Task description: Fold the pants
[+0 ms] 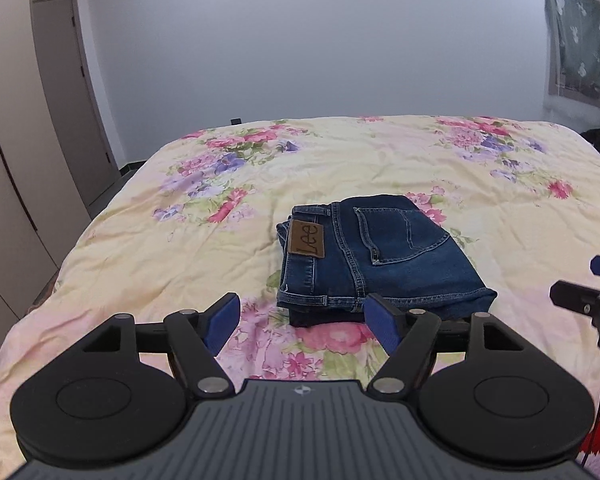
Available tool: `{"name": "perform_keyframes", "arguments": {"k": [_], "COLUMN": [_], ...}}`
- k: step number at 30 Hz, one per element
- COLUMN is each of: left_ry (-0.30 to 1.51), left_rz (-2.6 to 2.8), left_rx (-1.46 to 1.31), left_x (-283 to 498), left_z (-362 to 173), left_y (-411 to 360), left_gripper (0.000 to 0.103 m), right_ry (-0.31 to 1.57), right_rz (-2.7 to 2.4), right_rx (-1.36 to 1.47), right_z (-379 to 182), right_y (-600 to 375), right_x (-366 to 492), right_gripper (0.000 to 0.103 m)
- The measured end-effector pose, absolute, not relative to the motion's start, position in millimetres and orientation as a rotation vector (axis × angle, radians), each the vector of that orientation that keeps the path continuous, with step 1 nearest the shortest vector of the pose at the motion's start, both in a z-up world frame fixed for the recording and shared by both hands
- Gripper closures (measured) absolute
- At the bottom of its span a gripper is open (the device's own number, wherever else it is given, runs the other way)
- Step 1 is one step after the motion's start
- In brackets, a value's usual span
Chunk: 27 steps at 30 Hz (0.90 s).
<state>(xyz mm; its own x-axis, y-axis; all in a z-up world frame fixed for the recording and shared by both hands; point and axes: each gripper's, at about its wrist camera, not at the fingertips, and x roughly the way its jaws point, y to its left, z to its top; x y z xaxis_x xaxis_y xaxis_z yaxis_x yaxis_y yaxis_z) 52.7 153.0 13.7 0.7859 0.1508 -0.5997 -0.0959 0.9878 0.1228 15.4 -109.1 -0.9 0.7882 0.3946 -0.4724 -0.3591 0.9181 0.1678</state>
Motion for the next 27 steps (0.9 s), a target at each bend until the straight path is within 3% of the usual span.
{"name": "perform_keyframes", "arguments": {"k": [13,27], "left_ry": [0.734,0.748], "left_rz": [0.177,0.167], "left_rx": [0.02,0.017], "left_x": [50.1,47.6], "left_z": [-32.6,-38.0], "left_y": [124.5,115.5], "left_gripper": [0.02,0.019], "right_ry": [0.616,0.615], "right_rz": [0.424,0.422], "right_rx": [0.023,0.014], "right_z": [-40.5,-39.7], "right_y": [-93.2,-96.0], "right_x": [17.1,14.4], "right_gripper": [0.022,0.022]}}
